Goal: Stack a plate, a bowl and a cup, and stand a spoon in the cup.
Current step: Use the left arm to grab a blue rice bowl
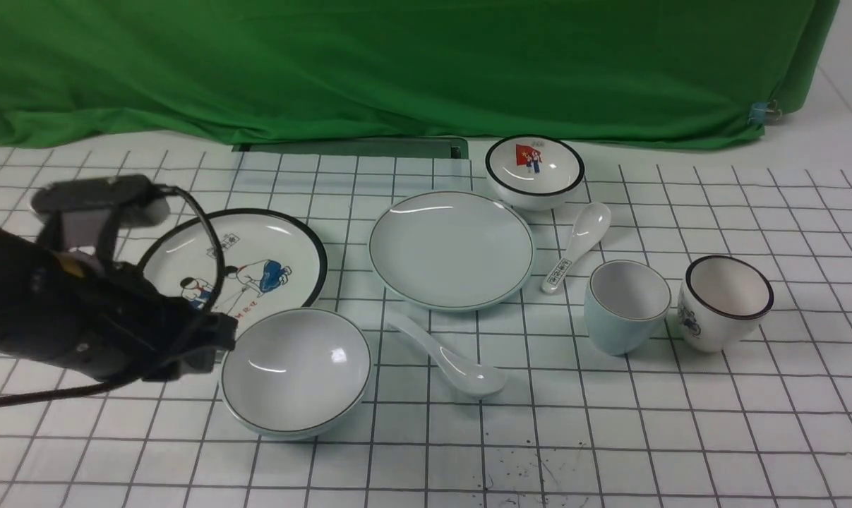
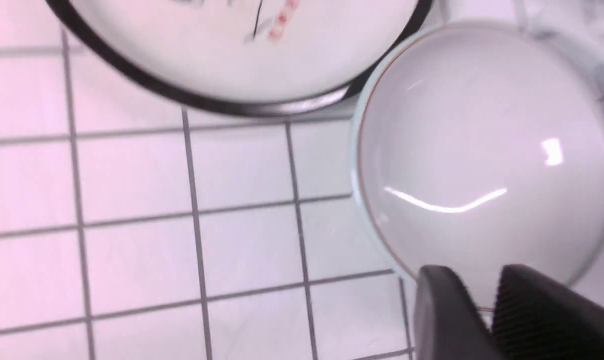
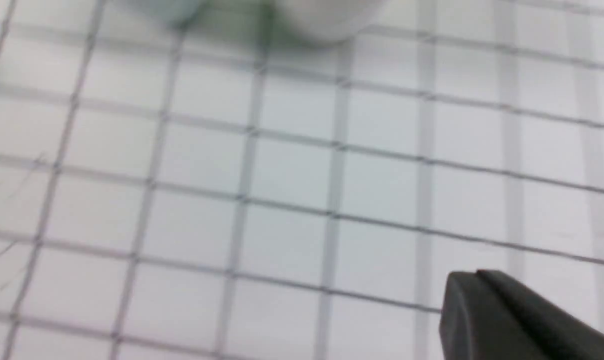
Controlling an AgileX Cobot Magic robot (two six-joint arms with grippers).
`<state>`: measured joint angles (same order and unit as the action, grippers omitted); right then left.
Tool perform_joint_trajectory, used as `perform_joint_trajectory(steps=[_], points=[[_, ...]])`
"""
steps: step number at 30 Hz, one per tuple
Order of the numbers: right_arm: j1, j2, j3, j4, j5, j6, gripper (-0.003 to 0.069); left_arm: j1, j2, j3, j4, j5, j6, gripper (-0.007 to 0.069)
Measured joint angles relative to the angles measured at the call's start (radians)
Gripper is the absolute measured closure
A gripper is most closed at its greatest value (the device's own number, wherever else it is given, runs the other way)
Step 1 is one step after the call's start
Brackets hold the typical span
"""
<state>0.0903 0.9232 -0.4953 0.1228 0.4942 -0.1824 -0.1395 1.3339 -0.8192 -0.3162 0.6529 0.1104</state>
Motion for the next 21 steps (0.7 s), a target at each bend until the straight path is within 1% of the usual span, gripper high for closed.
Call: perform_joint_trajectory(steps=[2, 3, 4, 5, 6, 7, 8, 9, 11, 14, 16, 17, 18, 19, 20, 21], points=[[0.065, 0.065, -0.008, 0.031, -0.014, -0.02, 0.0648, 0.0, 0.057, -0.002, -0.003, -0.005, -0.003, 0.036], [0.072, 0.071, -0.009, 0.035, -0.016, -0.022, 0.0648, 0.0, 0.062, -0.004, -0.003, -0.005, -0.004, 0.035], [0.112, 0.106, -0.019, 0.043, -0.016, -0.029, 0.0648, 0.0, 0.101, -0.01, -0.003, -0.006, -0.014, 0.0288], [0.145, 0.125, -0.027, 0.048, -0.017, -0.036, 0.0648, 0.0, 0.128, -0.015, -0.003, -0.012, -0.025, 0.0255], [0.164, 0.132, -0.032, 0.049, -0.018, -0.038, 0.0648, 0.0, 0.144, -0.019, -0.003, -0.017, -0.028, 0.0241], [0.215, 0.154, -0.041, 0.053, -0.019, -0.055, 0.0647, 0.0, 0.188, -0.031, 0.0, -0.034, -0.035, 0.0221], [0.22, 0.156, -0.043, 0.053, -0.021, -0.056, 0.0646, 0.0, 0.188, -0.031, 0.0, -0.034, -0.035, 0.0221], [0.257, 0.168, -0.045, 0.055, -0.023, -0.068, 0.0645, 0.0, 0.227, -0.045, 0.007, -0.059, -0.045, 0.0221], [0.287, 0.171, -0.045, 0.056, -0.023, -0.076, 0.0645, 0.0, 0.262, -0.063, 0.009, -0.077, -0.052, 0.0243], [0.309, 0.173, -0.045, 0.056, -0.024, -0.077, 0.0645, 0.0, 0.308, -0.088, 0.012, -0.093, -0.053, 0.0328], [0.312, 0.173, -0.045, 0.056, -0.029, -0.078, 0.0645, 0.0, 0.346, -0.096, 0.012, -0.122, -0.053, 0.0426], [0.312, 0.173, -0.045, 0.056, -0.03, -0.078, 0.0645, 0.0, 0.349, -0.096, 0.012, -0.126, -0.053, 0.0447], [0.314, 0.173, -0.045, 0.056, -0.033, -0.078, 0.0645, 0.0, 0.364, -0.102, 0.008, -0.133, -0.052, 0.0529], [0.314, 0.173, -0.045, 0.056, -0.035, -0.078, 0.0643, 0.0, 0.366, -0.109, 0.004, -0.132, -0.049, 0.0566], [0.315, 0.173, -0.045, 0.056, -0.038, -0.078, 0.0642, 0.0, 0.366, -0.116, -0.003, -0.125, -0.042, 0.0588], [0.315, 0.173, -0.045, 0.056, -0.04, -0.078, 0.0641, -0.001, 0.365, -0.14, -0.02, -0.103, -0.017, 0.0621]])
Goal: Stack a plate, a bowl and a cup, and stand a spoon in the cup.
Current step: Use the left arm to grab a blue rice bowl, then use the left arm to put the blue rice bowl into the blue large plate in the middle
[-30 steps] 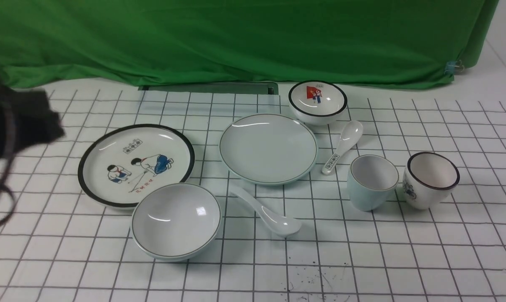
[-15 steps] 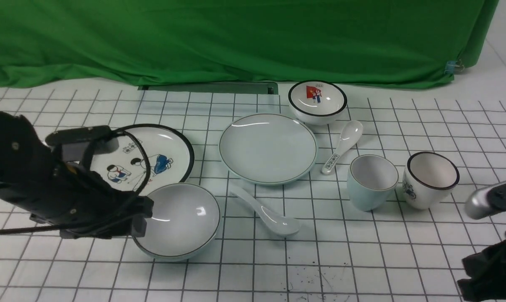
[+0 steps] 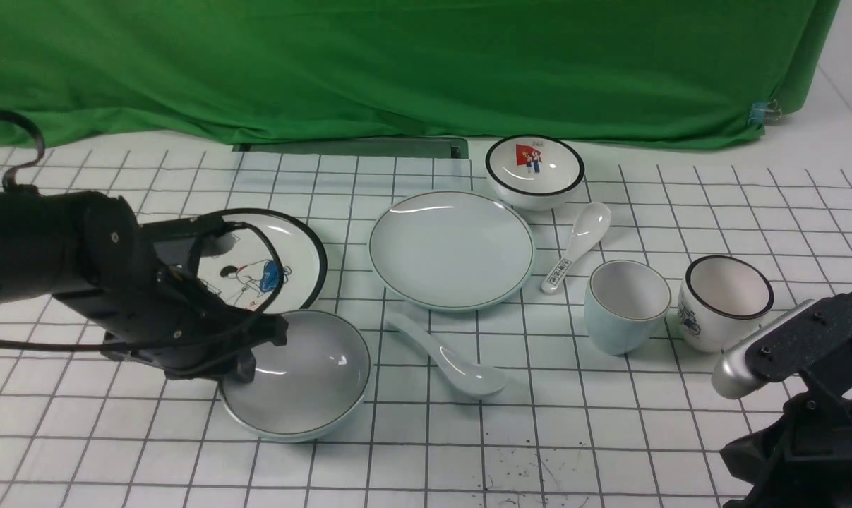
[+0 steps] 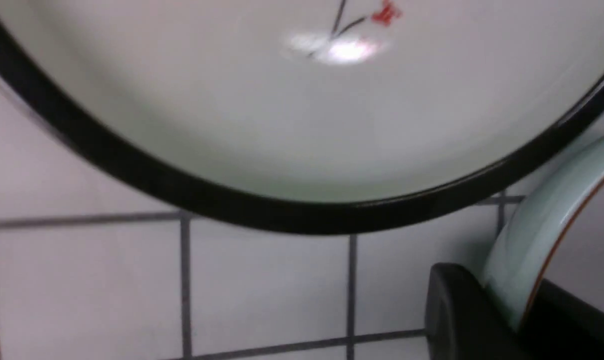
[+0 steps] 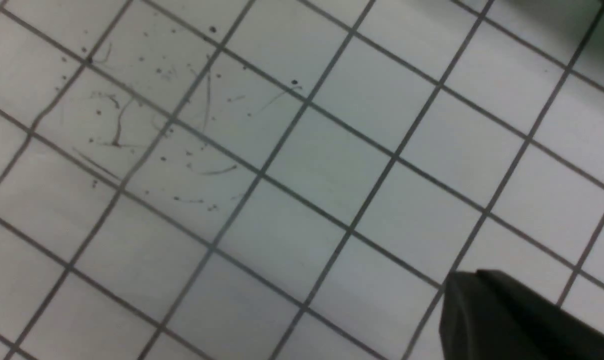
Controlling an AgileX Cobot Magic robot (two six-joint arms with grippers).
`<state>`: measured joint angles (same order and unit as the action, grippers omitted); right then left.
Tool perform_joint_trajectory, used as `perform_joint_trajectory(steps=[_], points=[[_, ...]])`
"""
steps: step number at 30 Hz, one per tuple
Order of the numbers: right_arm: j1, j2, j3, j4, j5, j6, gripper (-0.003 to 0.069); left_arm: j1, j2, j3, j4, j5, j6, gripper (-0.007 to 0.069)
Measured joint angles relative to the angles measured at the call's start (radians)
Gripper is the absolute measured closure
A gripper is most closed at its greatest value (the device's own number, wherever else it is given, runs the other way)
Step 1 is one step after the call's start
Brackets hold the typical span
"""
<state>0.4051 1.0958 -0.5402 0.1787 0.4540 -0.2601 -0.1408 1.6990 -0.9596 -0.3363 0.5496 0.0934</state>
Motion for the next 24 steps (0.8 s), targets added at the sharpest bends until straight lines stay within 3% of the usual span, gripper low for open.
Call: perform_joint_trajectory(steps=[6, 11, 19, 24], points=[[0.0, 0.0, 0.0, 0.0, -0.021, 0.0, 0.0638, -0.043, 0.011, -0.172, -0.045, 0.071, 0.097, 0.0637], [0.0, 0.0, 0.0, 0.0, -0.09, 0.0, 0.0638, -0.123, 0.129, -0.506, -0.03, 0.09, 0.144, 0.0638], [0.0, 0.001, -0.001, 0.0, -0.079, 0.003, 0.0628, -0.16, 0.478, -0.927, 0.016, 0.163, 0.116, 0.0635], [0.0, 0.002, -0.001, 0.0, -0.075, 0.003, 0.061, -0.159, 0.596, -1.029, 0.073, 0.258, 0.085, 0.062]])
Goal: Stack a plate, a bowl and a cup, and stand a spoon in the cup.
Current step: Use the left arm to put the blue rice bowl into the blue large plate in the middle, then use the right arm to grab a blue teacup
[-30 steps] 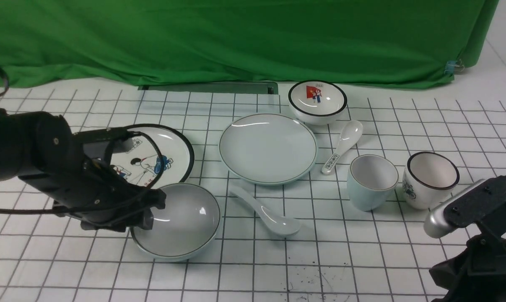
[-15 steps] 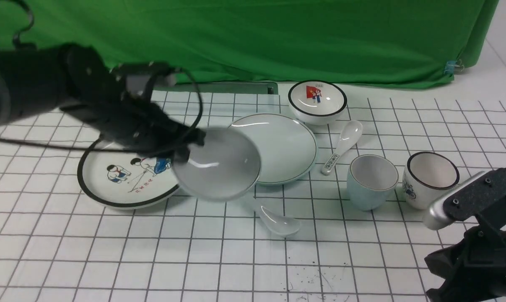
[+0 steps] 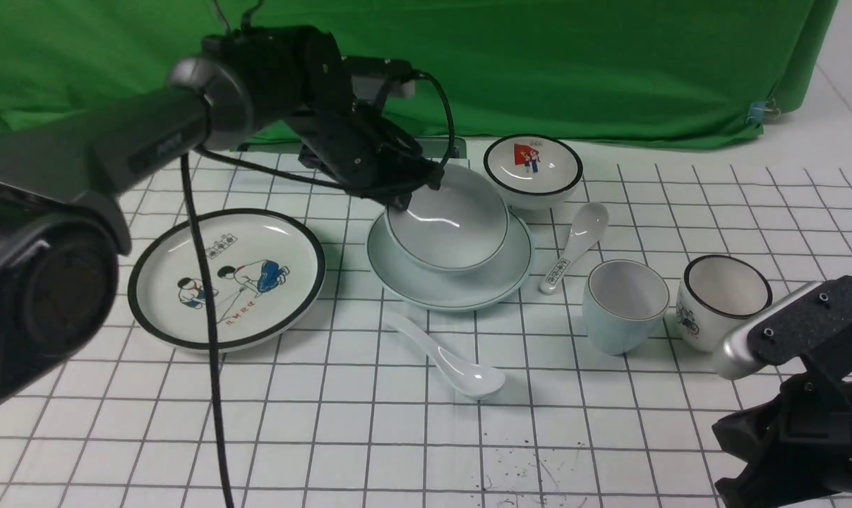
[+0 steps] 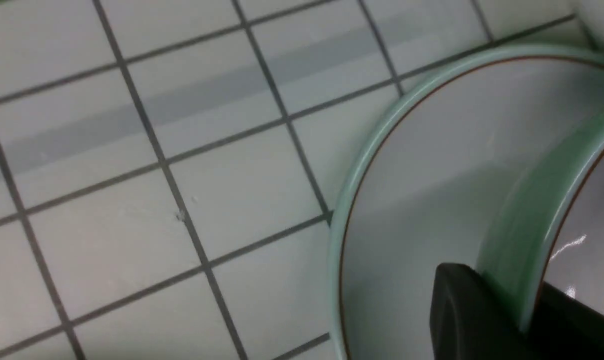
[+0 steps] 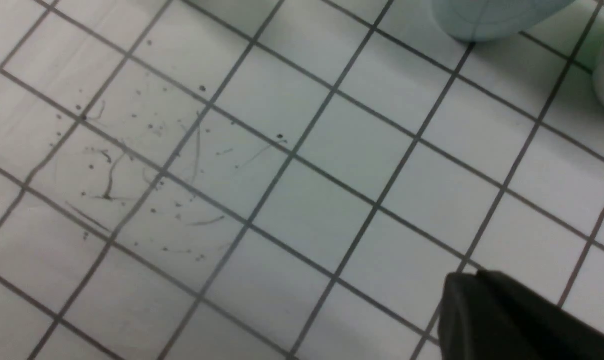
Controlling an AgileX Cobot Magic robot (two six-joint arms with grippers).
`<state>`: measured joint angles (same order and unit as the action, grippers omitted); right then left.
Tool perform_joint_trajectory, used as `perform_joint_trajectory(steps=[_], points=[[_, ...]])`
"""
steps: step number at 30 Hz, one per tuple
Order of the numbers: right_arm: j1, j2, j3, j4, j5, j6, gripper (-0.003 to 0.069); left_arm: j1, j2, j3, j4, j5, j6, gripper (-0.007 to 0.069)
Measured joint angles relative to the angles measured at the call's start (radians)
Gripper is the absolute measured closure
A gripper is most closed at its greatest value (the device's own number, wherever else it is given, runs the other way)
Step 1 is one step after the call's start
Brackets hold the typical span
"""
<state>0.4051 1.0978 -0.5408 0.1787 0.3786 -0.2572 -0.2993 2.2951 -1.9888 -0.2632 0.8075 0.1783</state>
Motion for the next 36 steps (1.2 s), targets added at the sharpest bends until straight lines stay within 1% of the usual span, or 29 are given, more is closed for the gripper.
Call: perform_joint_trajectory(steps=[3, 4, 5, 8, 10, 11, 12, 13, 14, 16, 17, 18, 20, 24, 28, 29, 31, 36], points=[[0.0, 0.002, 0.0, 0.0, 0.0, 0.001, 0.0602, 0.0, 0.012, -0.006, 0.0, 0.005, -0.006, 0.0596], [0.0, 0.004, 0.0, 0.0, 0.0, 0.002, 0.0594, 0.0, 0.015, -0.008, -0.005, 0.006, -0.005, 0.0559], [0.0, 0.004, 0.0, 0.0, 0.0, 0.002, 0.0593, 0.0, 0.015, -0.008, -0.007, 0.006, -0.005, 0.0559], [0.0, 0.004, -0.001, 0.0, 0.001, 0.037, 0.0552, 0.0, 0.015, -0.01, -0.038, 0.013, -0.007, 0.0444], [0.0, 0.007, -0.016, 0.001, 0.028, 0.051, 0.051, 0.0, 0.015, -0.01, -0.064, 0.023, 0.005, 0.0374], [0.0, 0.012, -0.032, 0.001, 0.05, 0.053, 0.0482, 0.0, 0.015, -0.01, -0.078, 0.031, 0.01, 0.0327], [0.0, 0.015, -0.036, 0.001, 0.06, 0.053, 0.0475, 0.0, 0.015, -0.011, -0.08, 0.036, 0.011, 0.0319], [0.0, 0.033, -0.076, 0.001, 0.097, 0.053, 0.0424, 0.0, 0.012, -0.014, -0.094, 0.055, 0.013, 0.027], [0.0, 0.054, -0.108, 0.001, 0.128, 0.056, 0.0393, 0.0, 0.003, -0.017, -0.097, 0.078, 0.013, 0.0235], [0.0, 0.102, -0.184, 0.001, 0.168, 0.074, 0.0343, 0.0, -0.028, -0.017, -0.088, 0.112, 0.012, 0.0198], [0.0, 0.102, -0.193, 0.001, 0.168, 0.076, 0.0339, 0.0, -0.034, -0.017, -0.087, 0.112, 0.012, 0.0193], [0.0, 0.163, -0.282, 0.001, 0.183, 0.082, 0.0308, 0.0, -0.098, -0.017, -0.06, 0.136, 0.0, 0.0179], [-0.004, 0.229, -0.364, -0.003, 0.183, 0.084, 0.0293, 0.0, -0.164, -0.019, -0.046, 0.154, -0.013, 0.0179], [-0.032, 0.394, -0.541, -0.034, 0.202, 0.08, 0.0284, -0.003, -0.319, -0.02, -0.045, 0.223, -0.017, 0.019], [-0.053, 0.564, -0.734, -0.101, 0.308, 0.048, 0.0282, -0.009, -0.456, 0.046, -0.072, 0.244, -0.016, 0.0211], [-0.055, 0.572, -0.753, -0.112, 0.314, 0.047, 0.0282, -0.009, -0.471, 0.053, -0.077, 0.244, -0.014, 0.0213], [-0.057, 0.666, -0.851, -0.179, 0.379, 0.037, 0.0282, -0.01, -0.568, 0.175, -0.116, 0.192, 0.0, 0.0223], [-0.058, 0.776, -0.921, -0.208, 0.406, 0.004, 0.0282, -0.01, -0.722, 0.459, -0.167, 0.016, 0.03, 0.0228]])
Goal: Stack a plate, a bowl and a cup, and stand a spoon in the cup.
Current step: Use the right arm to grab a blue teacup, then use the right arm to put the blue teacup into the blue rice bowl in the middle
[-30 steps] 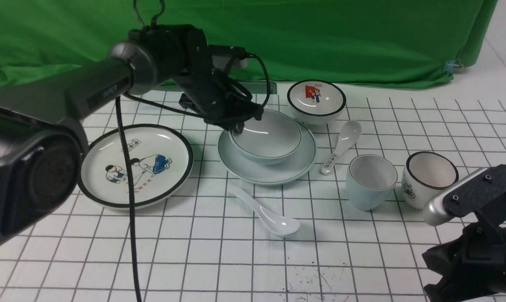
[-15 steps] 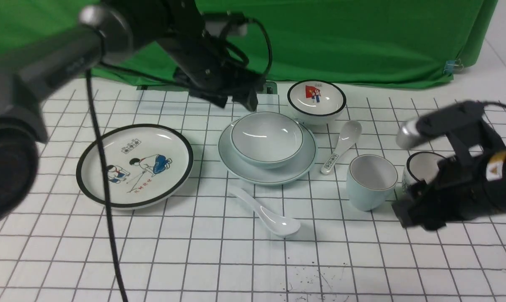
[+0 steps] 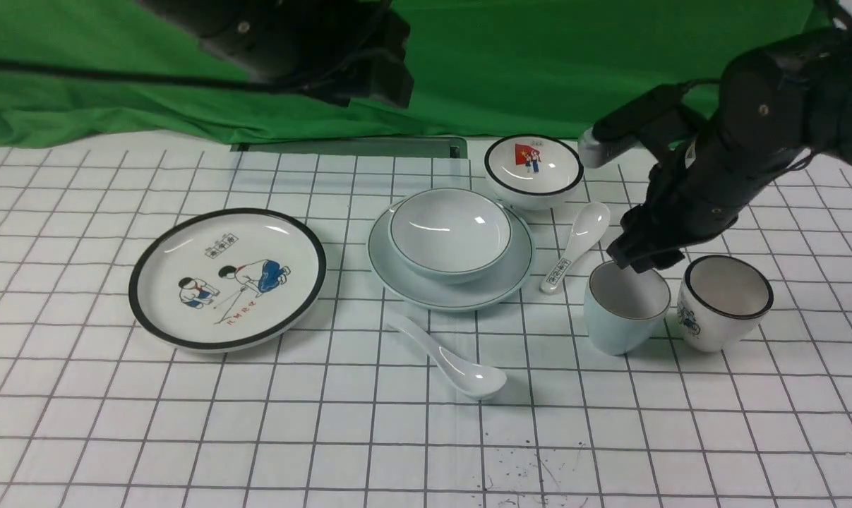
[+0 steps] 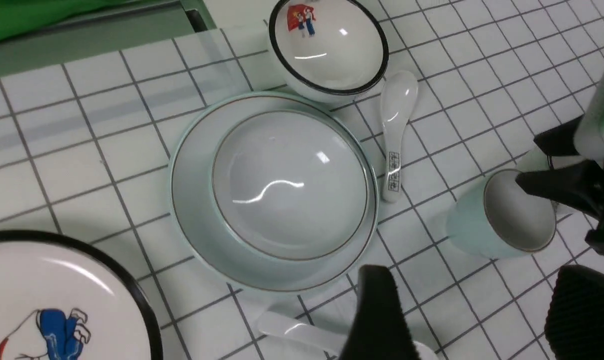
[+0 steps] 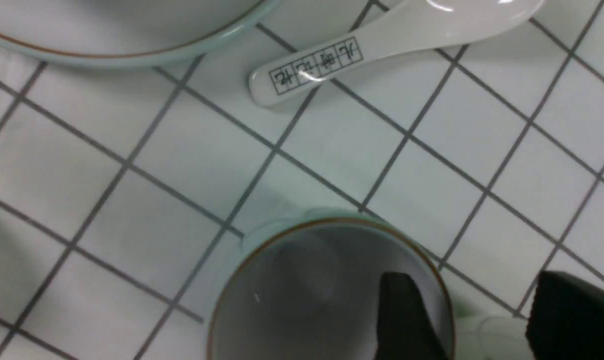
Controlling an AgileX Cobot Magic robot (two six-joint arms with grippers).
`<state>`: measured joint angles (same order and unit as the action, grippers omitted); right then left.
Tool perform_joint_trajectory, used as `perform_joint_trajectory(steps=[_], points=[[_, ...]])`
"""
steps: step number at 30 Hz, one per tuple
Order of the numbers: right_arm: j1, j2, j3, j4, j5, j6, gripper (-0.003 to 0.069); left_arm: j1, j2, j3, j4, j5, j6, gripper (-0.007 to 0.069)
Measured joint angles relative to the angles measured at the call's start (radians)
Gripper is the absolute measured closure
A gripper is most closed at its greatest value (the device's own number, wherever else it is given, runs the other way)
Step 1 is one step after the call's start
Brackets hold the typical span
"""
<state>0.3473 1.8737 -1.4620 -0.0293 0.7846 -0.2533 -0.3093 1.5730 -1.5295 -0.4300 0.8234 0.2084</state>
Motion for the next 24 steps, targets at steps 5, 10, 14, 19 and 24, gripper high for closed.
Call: perform_joint_trajectory(steps=[5, 10, 14, 19, 24], points=[[0.0, 0.057, -0.005, -0.002, -0.006, -0.006, 0.0351, 0.0, -0.105, 0.23, -0.01, -0.149, 0.007, 0.0228], [0.0, 0.062, -0.014, 0.016, 0.011, -0.006, 0.0579, 0.0, -0.151, 0.398, -0.025, -0.219, 0.007, 0.0228], [0.0, 0.054, -0.119, 0.06, 0.081, -0.007, 0.0586, 0.0, -0.153, 0.53, -0.029, -0.3, 0.007, 0.0229], [0.037, 0.056, -0.284, 0.112, 0.085, -0.013, 0.0586, 0.0, -0.151, 0.579, -0.036, -0.42, 0.007, 0.0232], [0.112, 0.128, -0.44, 0.152, 0.072, -0.023, 0.0586, 0.0, -0.133, 0.58, -0.036, -0.489, 0.007, 0.0232]])
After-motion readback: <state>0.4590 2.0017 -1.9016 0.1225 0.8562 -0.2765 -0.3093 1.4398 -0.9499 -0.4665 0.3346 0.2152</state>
